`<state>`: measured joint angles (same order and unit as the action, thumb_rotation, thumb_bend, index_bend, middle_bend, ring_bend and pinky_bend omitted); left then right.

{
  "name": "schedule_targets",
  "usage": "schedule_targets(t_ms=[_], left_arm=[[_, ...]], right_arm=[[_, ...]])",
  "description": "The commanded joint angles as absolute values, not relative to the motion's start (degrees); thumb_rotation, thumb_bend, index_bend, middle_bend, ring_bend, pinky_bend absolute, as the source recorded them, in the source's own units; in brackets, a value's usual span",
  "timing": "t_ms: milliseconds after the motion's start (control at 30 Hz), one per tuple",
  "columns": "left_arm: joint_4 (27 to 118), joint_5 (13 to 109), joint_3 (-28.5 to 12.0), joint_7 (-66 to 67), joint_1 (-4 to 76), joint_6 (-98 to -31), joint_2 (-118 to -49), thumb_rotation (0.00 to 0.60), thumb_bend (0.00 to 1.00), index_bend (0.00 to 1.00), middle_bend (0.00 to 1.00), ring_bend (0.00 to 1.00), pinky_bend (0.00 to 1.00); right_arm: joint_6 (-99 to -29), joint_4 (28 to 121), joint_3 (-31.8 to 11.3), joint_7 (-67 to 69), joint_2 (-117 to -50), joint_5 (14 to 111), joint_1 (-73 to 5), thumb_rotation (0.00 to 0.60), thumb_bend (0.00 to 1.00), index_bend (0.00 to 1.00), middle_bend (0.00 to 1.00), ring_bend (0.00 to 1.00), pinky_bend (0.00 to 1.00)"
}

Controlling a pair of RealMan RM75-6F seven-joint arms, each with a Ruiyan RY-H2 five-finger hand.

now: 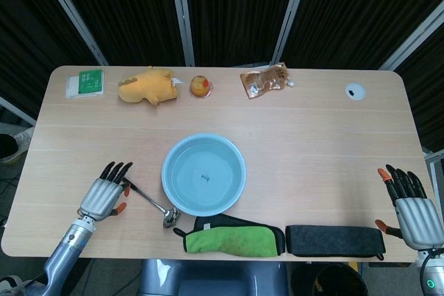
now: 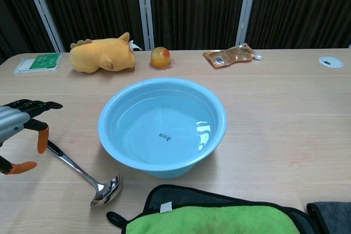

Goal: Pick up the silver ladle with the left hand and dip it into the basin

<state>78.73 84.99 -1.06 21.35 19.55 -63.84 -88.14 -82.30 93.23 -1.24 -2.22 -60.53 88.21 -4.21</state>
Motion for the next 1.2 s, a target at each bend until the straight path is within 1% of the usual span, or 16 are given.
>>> schedule_targets(t_ms=[33,367,800,1200], left_arm=[[76.9,84.3,-1.2,22.9,20.3,-63.2,-90.5,0.600,0.26,0.50,0.00,0.00,0.00],[71.8,82.5,-1.8,27.2,20.7,-63.7,-94.7,0.600,0.26,0.51,0.00,0.00,0.00],[68.5,82.2,-1.7,25.4,21.9,-63.2,-97.5,0.600,0.26,0.44,0.00,0.00,0.00],[66.5,81.2,-2.4,24.4,23.9,-61.2,-99.7,0.600,0.26,0.45,0.00,0.00,0.00]], right_arm=[[-82.4,93.2,-1.3,-1.7,-60.3,88.0,-4.2,0.600,0.00,0.00,0.00,0.00,0.00],[-83.0,92.9,-1.6,0.2,-59.5,87.6,-3.9,0.600,0.00,0.00,0.00,0.00,0.00],[-81.9,93.1,-1.7,-0.3,-59.4,86.7,-4.2,0.600,0.00,0.00,0.00,0.00,0.00],[-81.4,92.9,-2.0,0.0,-59.3,85.9,-4.5,0.600,0.00,0.00,0.00,0.00,0.00]])
